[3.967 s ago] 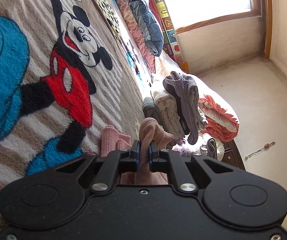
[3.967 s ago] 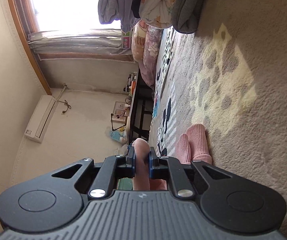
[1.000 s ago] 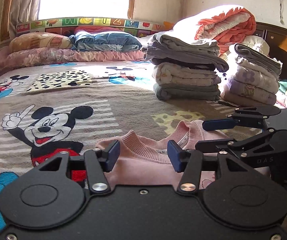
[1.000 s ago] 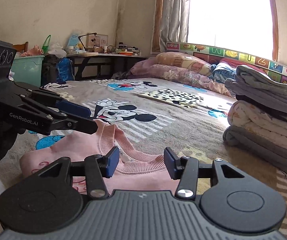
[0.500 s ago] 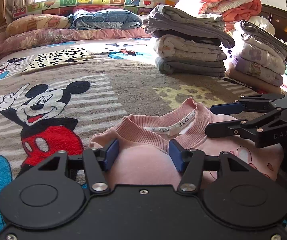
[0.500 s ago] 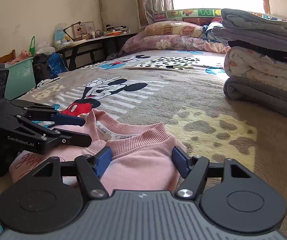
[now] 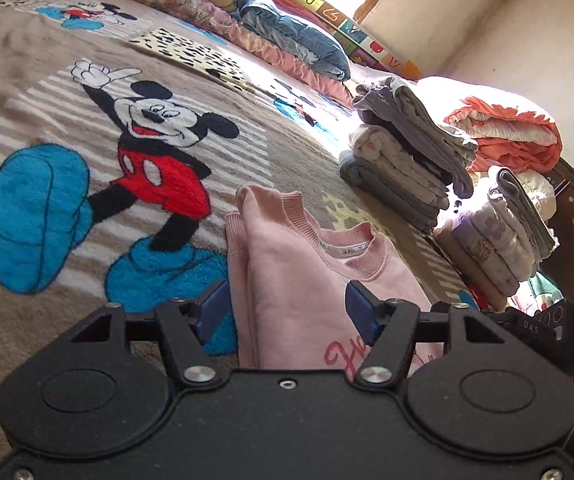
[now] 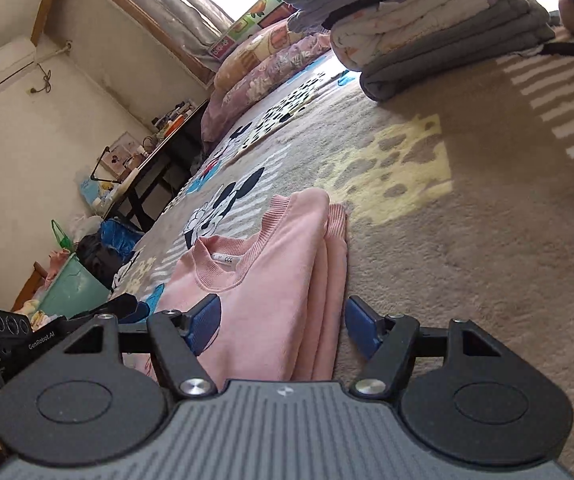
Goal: Fold clothes
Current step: 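Grasp the folded sweatshirt with both grippers and lift it off the bed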
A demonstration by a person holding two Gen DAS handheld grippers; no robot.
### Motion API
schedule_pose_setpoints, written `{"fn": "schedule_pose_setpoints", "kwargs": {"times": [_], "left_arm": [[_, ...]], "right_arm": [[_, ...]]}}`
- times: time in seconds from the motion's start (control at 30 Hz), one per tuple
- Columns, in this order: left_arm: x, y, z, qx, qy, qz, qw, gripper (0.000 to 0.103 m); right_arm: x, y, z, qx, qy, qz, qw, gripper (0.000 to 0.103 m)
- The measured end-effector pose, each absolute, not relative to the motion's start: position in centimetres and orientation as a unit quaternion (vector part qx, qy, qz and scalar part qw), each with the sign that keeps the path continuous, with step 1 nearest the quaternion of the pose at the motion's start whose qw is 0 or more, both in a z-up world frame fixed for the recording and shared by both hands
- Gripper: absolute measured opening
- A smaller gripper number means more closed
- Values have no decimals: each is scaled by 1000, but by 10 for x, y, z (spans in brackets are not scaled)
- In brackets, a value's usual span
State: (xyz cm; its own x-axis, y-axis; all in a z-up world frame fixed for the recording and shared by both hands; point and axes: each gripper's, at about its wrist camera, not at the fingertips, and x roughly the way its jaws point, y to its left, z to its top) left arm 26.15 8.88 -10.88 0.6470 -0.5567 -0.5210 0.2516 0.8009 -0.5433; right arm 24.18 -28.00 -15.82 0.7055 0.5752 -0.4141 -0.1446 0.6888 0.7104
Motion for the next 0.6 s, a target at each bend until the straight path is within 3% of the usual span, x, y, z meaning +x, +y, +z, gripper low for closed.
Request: {"fn": "schedule_pose_setpoints", "kwargs": {"times": [0.2, 0.4, 0.5, 0.6], "left_arm": [[276, 95, -130, -320, 402, -215, 831, 63], [299, 89, -140, -386, 403, -219, 800, 61], [301, 84, -141, -390, 402, -219, 799, 54], [301, 86, -149, -423, 400, -215, 784, 36]], "right_arm": [[247, -281, -175, 407, 332, 207, 826, 71], [265, -273, -181, 407, 330, 213, 825, 69], [272, -274, -184, 405, 326, 214, 827, 59], [278, -273, -189, 410, 327, 216, 823, 44]]}}
